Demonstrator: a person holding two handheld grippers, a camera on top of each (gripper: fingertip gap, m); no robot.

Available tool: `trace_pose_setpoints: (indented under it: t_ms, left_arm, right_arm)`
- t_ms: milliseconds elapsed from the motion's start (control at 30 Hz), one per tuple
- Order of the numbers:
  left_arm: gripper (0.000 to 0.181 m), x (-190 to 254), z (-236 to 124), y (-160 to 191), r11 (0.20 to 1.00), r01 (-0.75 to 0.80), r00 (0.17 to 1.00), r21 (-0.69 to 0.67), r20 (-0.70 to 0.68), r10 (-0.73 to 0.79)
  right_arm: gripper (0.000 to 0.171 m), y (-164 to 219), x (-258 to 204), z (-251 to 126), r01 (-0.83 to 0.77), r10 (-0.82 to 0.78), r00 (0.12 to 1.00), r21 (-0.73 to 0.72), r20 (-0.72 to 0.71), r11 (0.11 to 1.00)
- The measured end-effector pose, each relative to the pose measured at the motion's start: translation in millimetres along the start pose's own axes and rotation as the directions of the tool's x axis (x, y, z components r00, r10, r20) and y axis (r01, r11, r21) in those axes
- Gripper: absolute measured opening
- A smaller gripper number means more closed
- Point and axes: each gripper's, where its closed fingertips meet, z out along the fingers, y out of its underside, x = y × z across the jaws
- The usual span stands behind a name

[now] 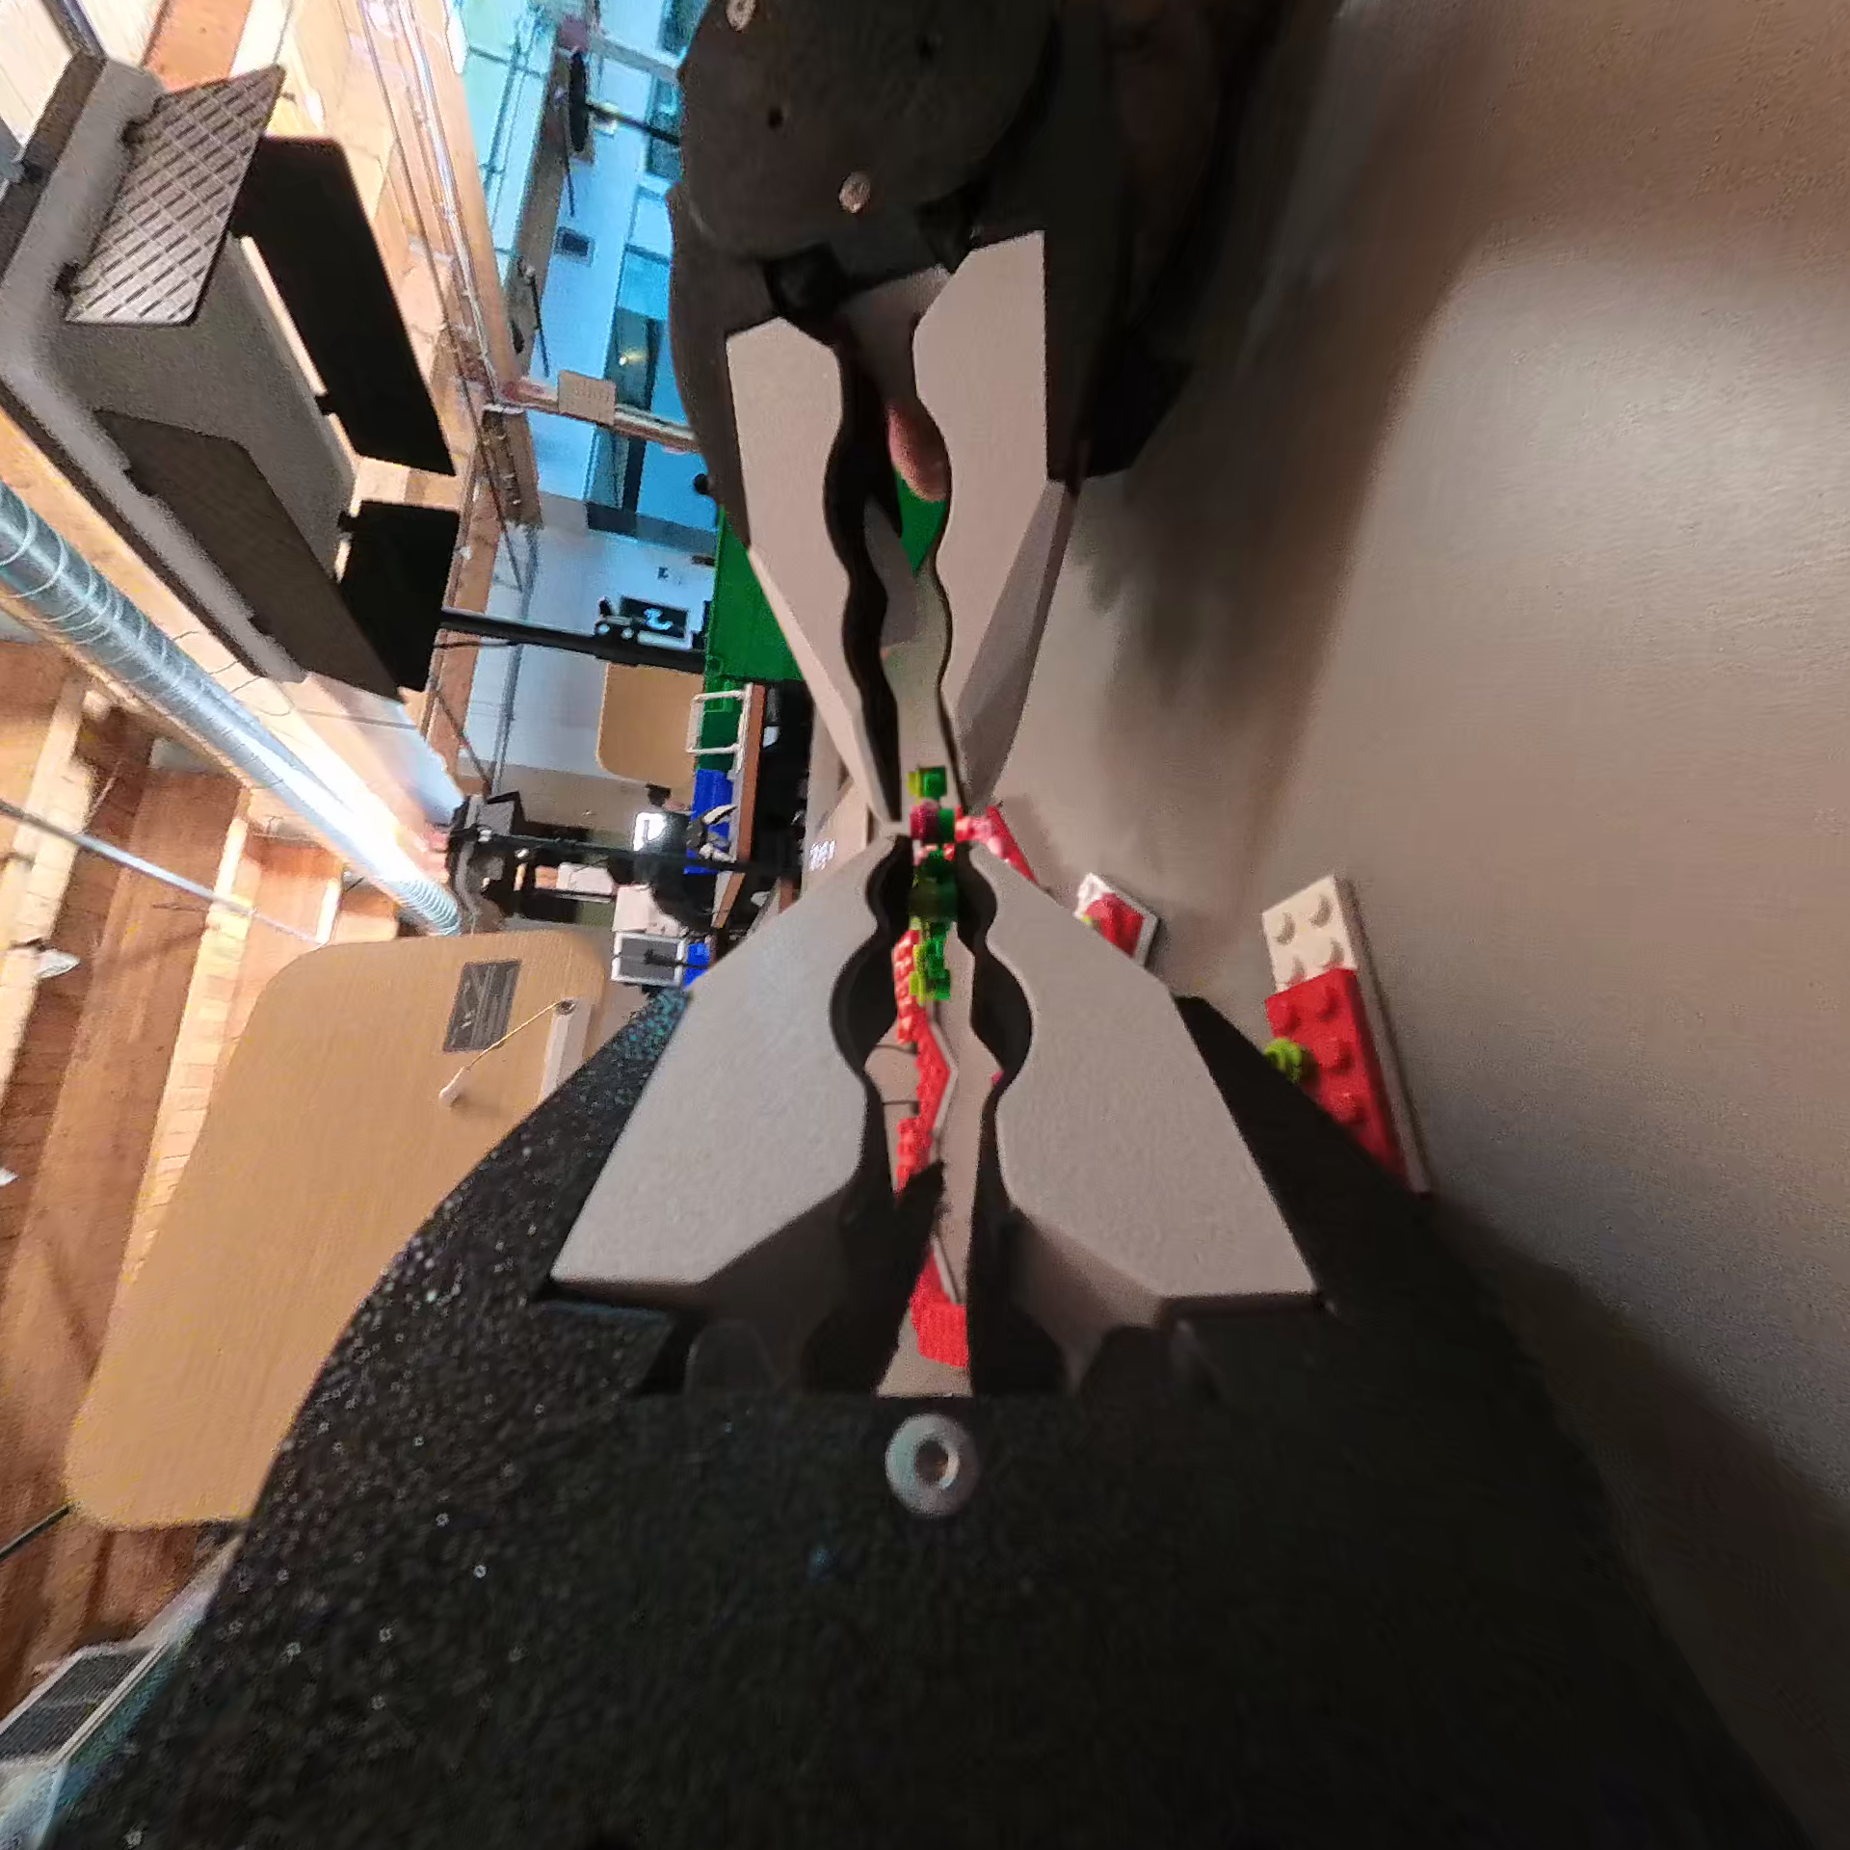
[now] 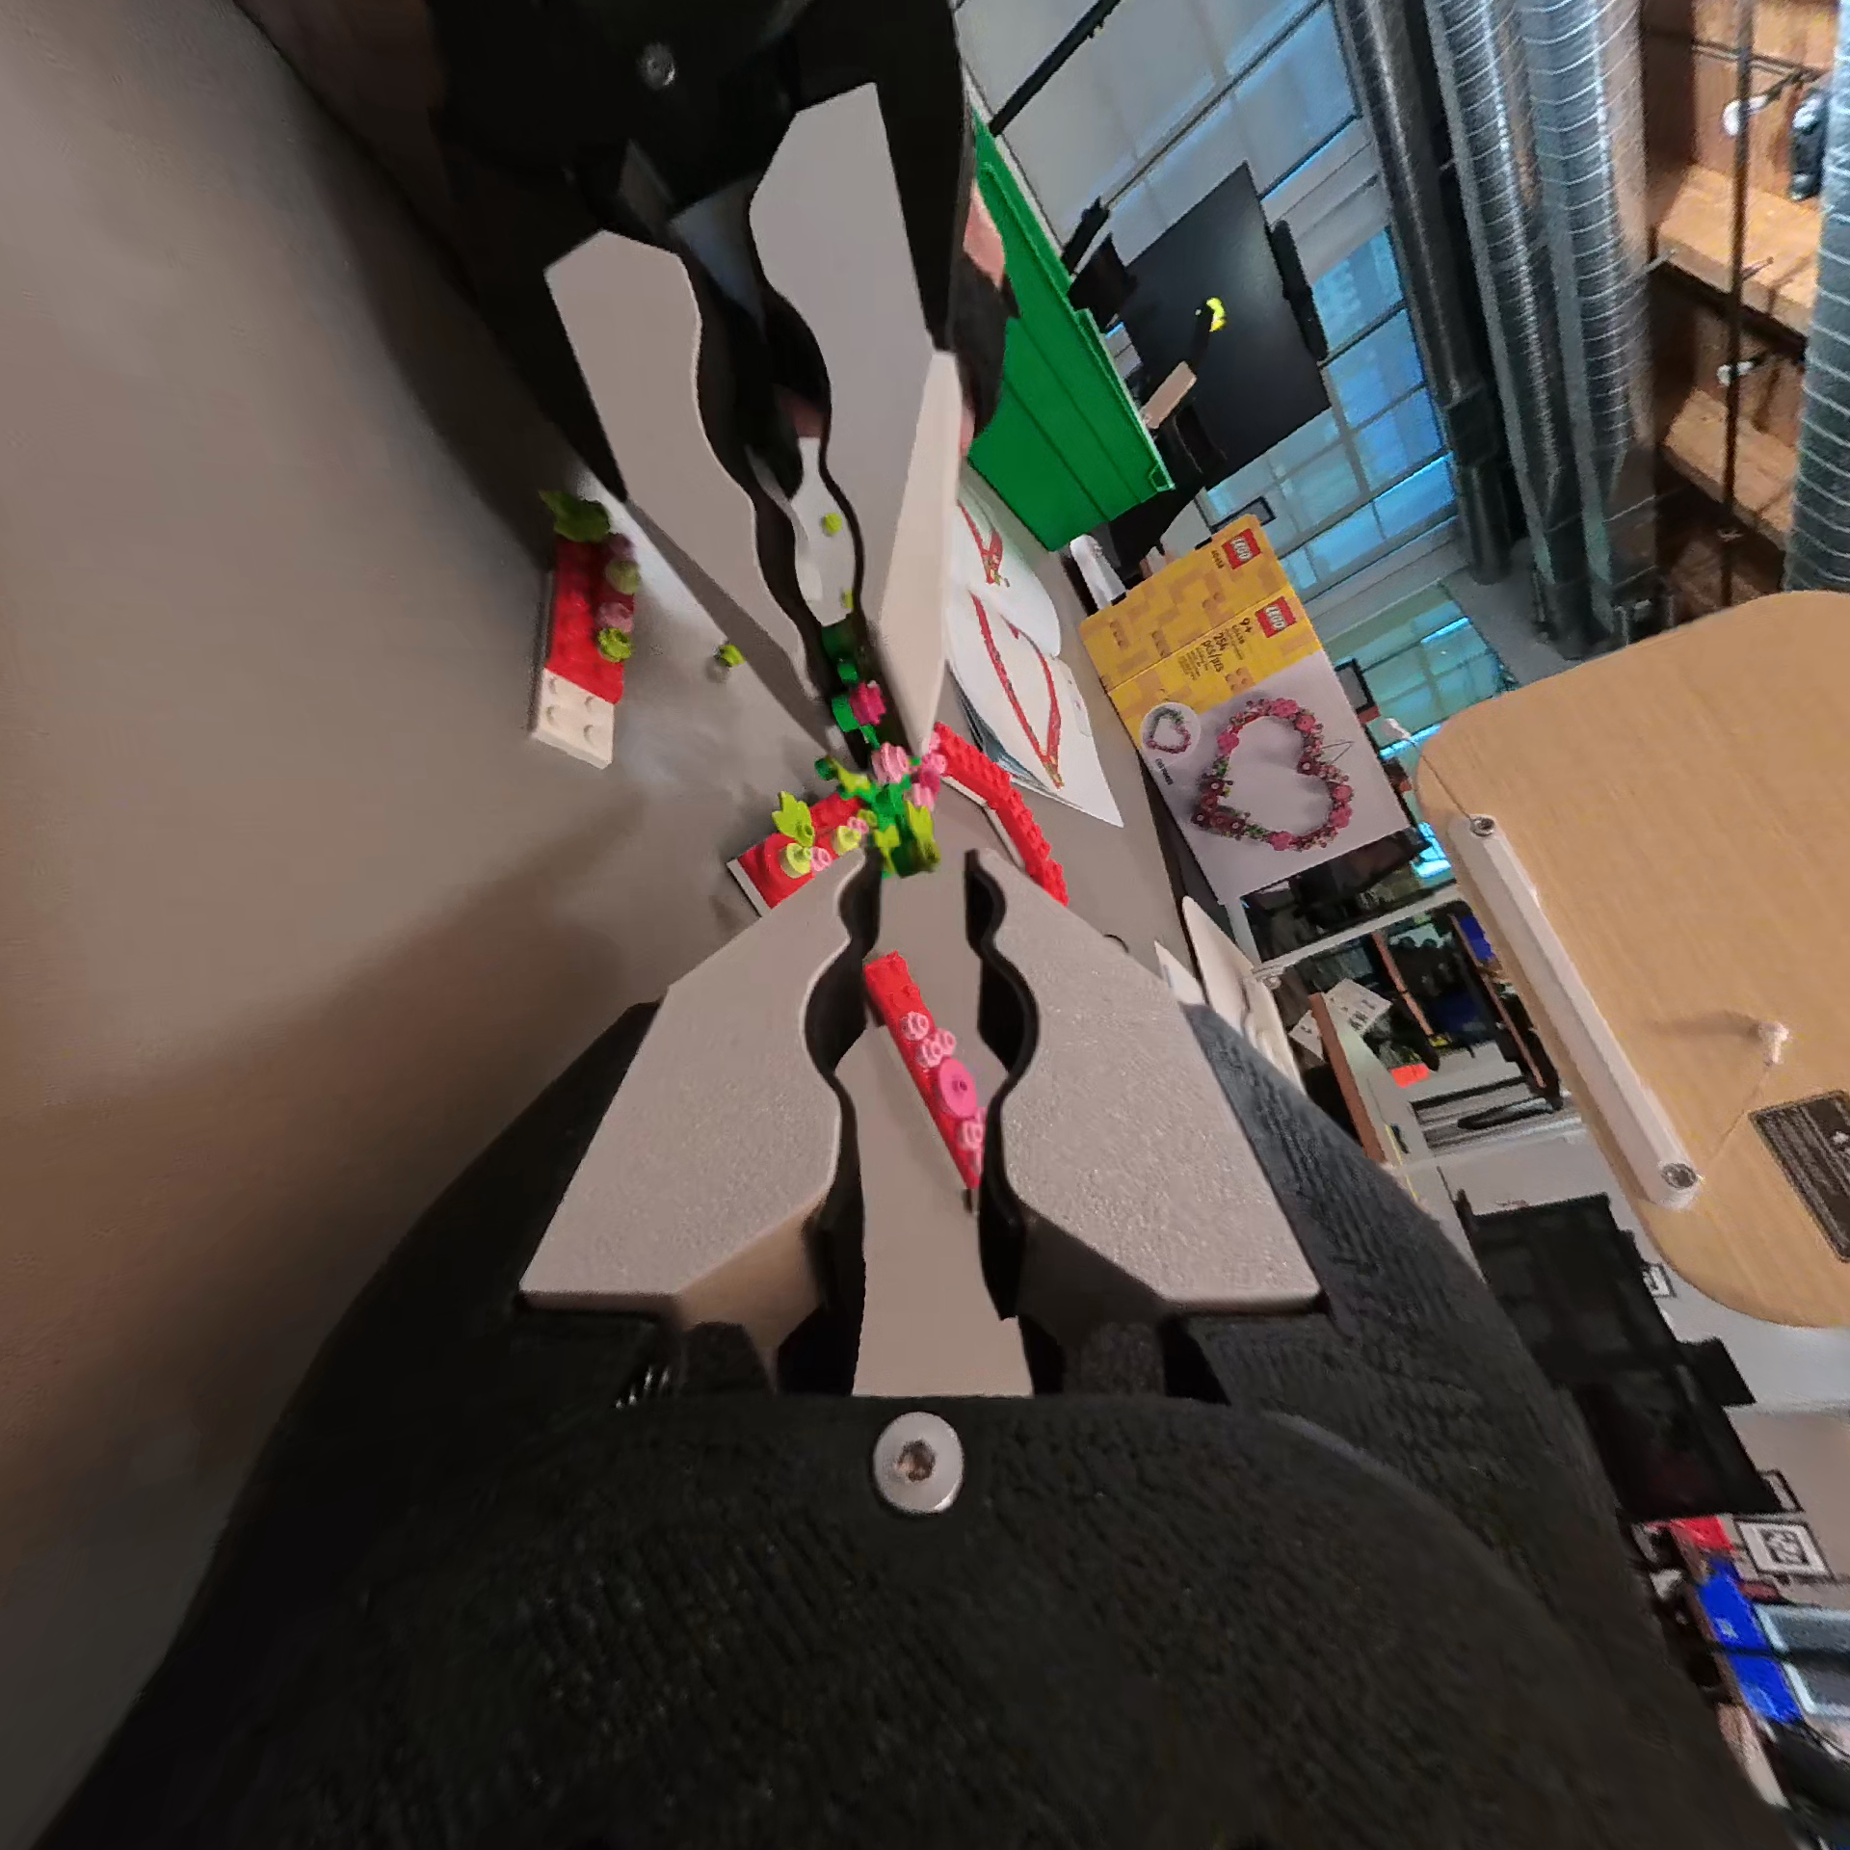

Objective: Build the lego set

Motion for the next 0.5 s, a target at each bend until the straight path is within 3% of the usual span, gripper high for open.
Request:
trace_pose_setpoints:
  t_ms: [100,333,500]
  left_arm:
    - [0.006,-14,-2,13,0.998,0.006,0.996,-0.062,0.086,-0.001]
    - [0.006,-60,-19,67,0.954,0.276,0.923,-0.118,0.310,-0.229]
    - [0.006,-75,-23,83,0.946,0.299,0.896,-0.129,0.379,-0.231]
  right_arm:
    - [0.039,8,14,-5,0.010,-0.012,0.997,-0.031,-0.080,0.999]
    - [0.038,27,38,-16,-0.122,0.114,0.981,-0.038,-0.159,0.992]
    - [0.041,32,54,-2,-0.170,0.166,0.974,-0.013,-0.156,0.985]
